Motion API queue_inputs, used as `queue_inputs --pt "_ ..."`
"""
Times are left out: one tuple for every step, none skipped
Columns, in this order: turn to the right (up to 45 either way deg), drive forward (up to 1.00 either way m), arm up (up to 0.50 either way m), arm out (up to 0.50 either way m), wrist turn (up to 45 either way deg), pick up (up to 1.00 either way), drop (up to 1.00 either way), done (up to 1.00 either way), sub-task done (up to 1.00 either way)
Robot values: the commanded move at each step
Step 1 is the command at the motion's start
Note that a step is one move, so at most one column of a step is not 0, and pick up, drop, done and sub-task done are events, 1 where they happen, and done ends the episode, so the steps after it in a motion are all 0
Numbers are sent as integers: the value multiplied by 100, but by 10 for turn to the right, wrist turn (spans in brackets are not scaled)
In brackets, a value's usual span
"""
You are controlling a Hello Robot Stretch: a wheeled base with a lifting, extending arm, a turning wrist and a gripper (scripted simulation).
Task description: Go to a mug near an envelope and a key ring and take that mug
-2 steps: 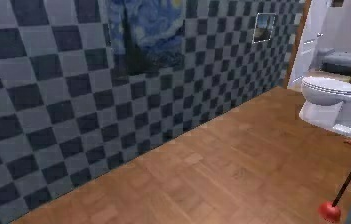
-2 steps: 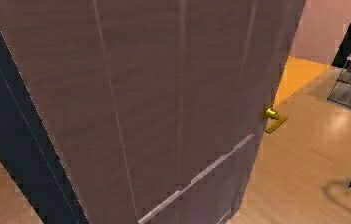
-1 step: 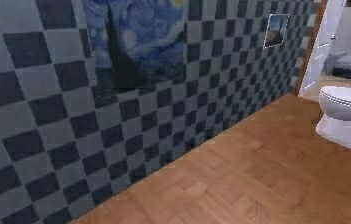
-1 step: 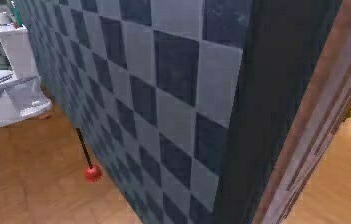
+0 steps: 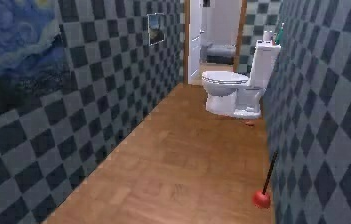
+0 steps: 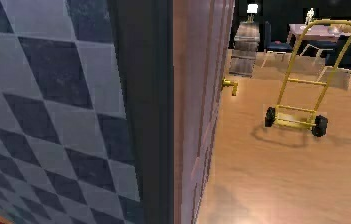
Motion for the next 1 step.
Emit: queue_inputs --pt "0 100 0 0 0 0 0 0 0"
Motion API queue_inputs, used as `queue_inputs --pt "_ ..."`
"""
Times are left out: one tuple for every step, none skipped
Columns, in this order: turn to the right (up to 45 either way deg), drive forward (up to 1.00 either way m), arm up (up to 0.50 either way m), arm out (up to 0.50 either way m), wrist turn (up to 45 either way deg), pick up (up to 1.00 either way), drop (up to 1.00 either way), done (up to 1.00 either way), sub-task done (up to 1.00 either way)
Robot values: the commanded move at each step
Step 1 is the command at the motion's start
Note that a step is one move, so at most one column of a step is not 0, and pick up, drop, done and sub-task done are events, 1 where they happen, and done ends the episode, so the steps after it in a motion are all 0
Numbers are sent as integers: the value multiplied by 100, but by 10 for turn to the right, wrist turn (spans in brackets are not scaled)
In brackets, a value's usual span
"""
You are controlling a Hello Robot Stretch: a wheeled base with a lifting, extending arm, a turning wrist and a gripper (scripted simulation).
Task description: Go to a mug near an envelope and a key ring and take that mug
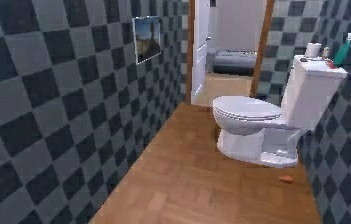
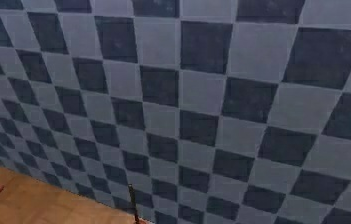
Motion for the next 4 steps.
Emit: queue_inputs --pt "30 0 0 0 0 0 0 0 0" --pt "0 100 0 0 0 0 0 0 0" --pt "0 70 0 0 0 0 0 0 0" --pt "180 0 0 0 0 0 0 0 0"
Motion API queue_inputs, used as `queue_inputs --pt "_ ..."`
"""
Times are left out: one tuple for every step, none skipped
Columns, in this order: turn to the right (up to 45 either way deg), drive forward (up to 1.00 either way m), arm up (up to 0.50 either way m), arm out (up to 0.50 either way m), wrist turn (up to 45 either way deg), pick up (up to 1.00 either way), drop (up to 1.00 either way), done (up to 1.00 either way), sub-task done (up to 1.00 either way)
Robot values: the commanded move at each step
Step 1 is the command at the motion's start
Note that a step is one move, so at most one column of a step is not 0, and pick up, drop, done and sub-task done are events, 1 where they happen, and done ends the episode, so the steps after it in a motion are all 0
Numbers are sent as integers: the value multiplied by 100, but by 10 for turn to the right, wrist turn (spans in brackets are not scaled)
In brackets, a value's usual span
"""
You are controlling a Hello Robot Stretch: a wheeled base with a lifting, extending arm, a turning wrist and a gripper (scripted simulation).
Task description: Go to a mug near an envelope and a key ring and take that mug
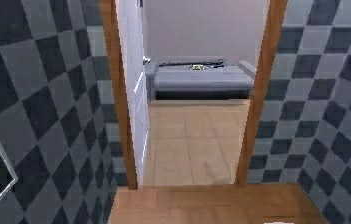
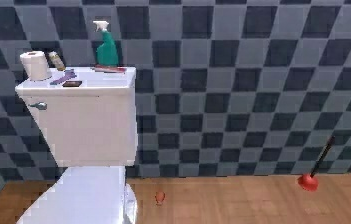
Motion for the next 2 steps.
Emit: queue_inputs --pt "0 45 0 0 0 0 0 0 0" --pt "30 0 0 0 0 0 0 0 0"
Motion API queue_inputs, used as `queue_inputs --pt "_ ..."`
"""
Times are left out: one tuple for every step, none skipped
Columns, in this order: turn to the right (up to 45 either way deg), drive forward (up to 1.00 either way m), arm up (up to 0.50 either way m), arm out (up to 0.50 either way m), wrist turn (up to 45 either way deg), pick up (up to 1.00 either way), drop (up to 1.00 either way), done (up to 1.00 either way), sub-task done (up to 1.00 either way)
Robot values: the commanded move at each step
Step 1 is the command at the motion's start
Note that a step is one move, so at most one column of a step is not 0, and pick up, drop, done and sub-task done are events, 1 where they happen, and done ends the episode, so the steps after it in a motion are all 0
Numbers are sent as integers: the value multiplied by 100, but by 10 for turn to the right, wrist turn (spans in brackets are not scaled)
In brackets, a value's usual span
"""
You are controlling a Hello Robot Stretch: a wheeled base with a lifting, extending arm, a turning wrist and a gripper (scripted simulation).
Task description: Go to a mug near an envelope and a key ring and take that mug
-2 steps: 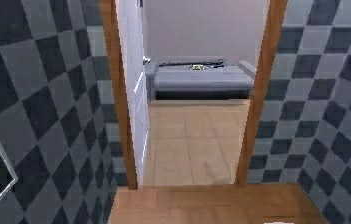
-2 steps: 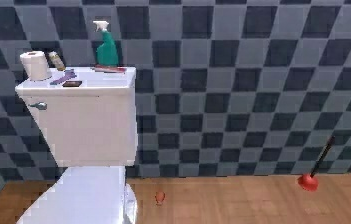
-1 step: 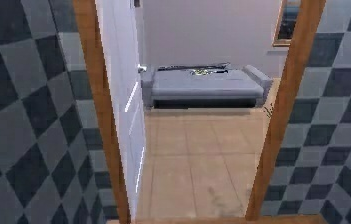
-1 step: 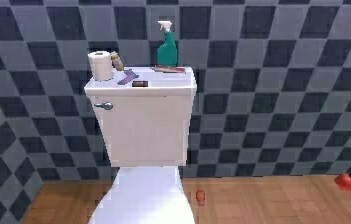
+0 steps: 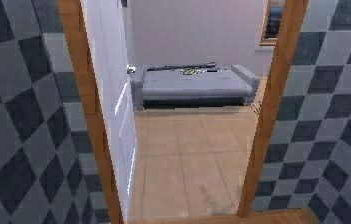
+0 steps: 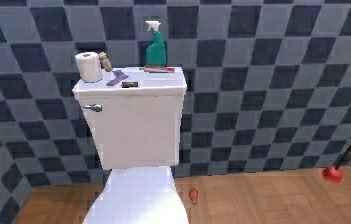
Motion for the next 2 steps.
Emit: queue_inputs --pt "0 10 0 0 0 0 0 0 0" --pt "30 0 0 0 0 0 0 0 0"
